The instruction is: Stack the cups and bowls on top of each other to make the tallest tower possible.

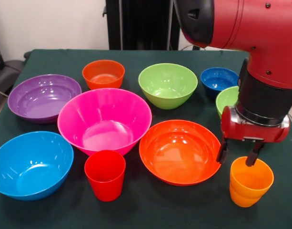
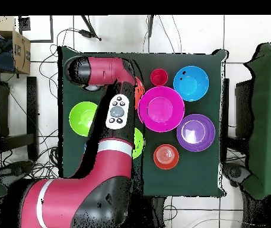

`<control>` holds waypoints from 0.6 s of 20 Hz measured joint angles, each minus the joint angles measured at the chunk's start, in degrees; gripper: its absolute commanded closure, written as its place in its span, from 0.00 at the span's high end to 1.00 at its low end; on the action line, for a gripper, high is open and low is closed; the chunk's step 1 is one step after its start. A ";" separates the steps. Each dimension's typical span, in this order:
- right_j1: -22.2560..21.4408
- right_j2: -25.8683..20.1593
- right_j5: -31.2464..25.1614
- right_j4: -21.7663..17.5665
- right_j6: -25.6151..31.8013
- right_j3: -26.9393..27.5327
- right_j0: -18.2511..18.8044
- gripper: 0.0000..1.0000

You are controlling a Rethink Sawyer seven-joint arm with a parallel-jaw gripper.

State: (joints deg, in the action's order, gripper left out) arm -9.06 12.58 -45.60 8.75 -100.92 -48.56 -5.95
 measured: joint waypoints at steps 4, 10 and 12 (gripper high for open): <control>-0.01 0.00 1.61 0.05 -0.08 -0.29 -0.82 1.00; -0.01 0.00 4.53 0.05 -0.18 -0.95 -1.81 1.00; -0.01 0.02 5.17 0.05 -0.18 -1.24 -2.00 1.00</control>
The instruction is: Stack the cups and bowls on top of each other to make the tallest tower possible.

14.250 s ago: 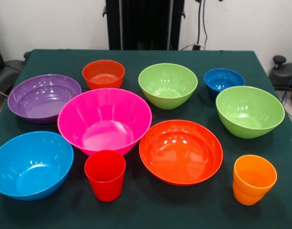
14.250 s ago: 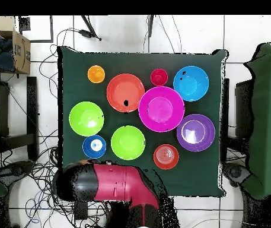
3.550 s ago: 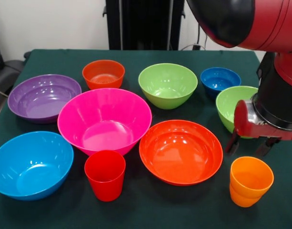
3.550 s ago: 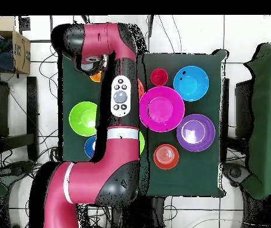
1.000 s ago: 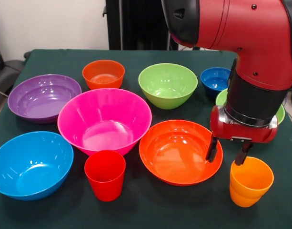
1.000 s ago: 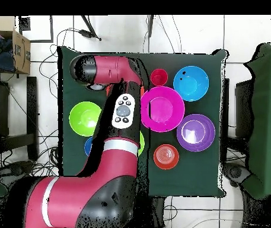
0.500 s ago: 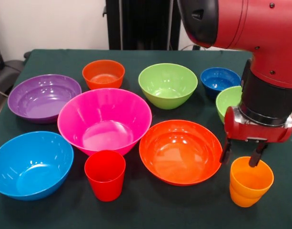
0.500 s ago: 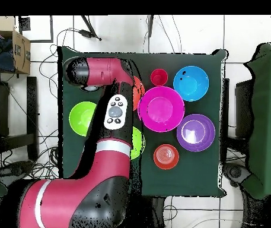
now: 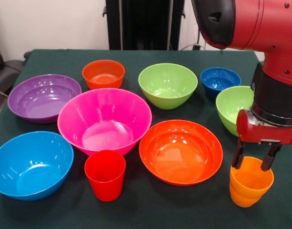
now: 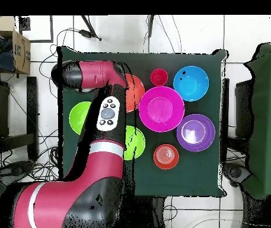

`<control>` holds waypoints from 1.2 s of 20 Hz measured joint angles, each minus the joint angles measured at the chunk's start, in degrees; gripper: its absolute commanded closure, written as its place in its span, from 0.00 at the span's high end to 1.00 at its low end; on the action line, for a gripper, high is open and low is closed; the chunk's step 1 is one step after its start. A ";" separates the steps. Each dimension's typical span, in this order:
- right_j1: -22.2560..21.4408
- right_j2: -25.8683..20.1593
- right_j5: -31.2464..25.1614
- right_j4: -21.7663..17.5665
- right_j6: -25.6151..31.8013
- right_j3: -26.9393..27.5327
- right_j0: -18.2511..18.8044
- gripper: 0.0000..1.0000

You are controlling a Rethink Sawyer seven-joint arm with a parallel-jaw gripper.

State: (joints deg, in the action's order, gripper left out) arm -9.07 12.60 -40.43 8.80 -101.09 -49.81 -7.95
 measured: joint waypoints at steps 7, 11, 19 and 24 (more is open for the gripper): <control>0.00 0.35 0.89 0.00 0.00 -1.22 -0.24 1.00; -0.01 0.50 0.94 0.00 0.00 -1.31 -0.25 1.00; -0.01 0.54 1.33 0.00 0.00 -1.32 -0.33 1.00; -0.01 0.56 2.61 0.00 0.00 -1.32 -0.35 1.00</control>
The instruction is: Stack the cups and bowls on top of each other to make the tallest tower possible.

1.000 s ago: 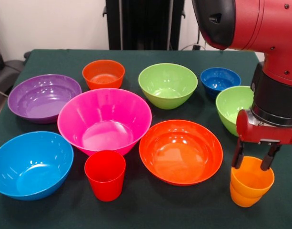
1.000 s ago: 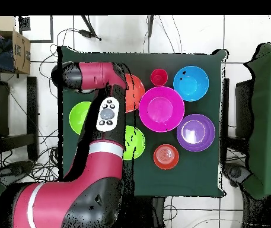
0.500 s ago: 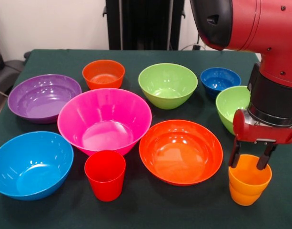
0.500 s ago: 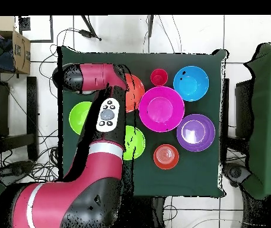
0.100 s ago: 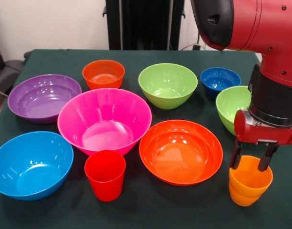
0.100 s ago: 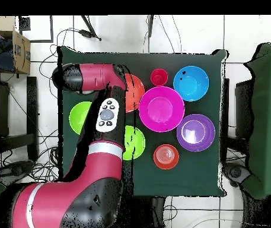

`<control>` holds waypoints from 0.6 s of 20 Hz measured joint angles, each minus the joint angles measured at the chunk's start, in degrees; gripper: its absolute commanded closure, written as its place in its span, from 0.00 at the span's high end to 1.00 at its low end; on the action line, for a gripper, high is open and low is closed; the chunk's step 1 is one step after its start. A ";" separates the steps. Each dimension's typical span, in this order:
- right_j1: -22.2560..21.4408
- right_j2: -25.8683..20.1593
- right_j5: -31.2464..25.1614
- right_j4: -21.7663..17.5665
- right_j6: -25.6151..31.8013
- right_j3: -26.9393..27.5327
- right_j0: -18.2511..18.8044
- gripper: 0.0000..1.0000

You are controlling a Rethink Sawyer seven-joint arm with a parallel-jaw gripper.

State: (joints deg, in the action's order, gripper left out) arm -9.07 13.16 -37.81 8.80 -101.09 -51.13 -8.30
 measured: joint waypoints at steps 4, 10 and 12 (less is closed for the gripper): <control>0.00 0.00 0.69 0.00 0.00 0.00 0.00 1.00; 0.00 0.00 0.69 0.00 0.00 0.00 0.00 1.00; 0.00 0.00 0.69 0.00 0.00 0.00 0.00 1.00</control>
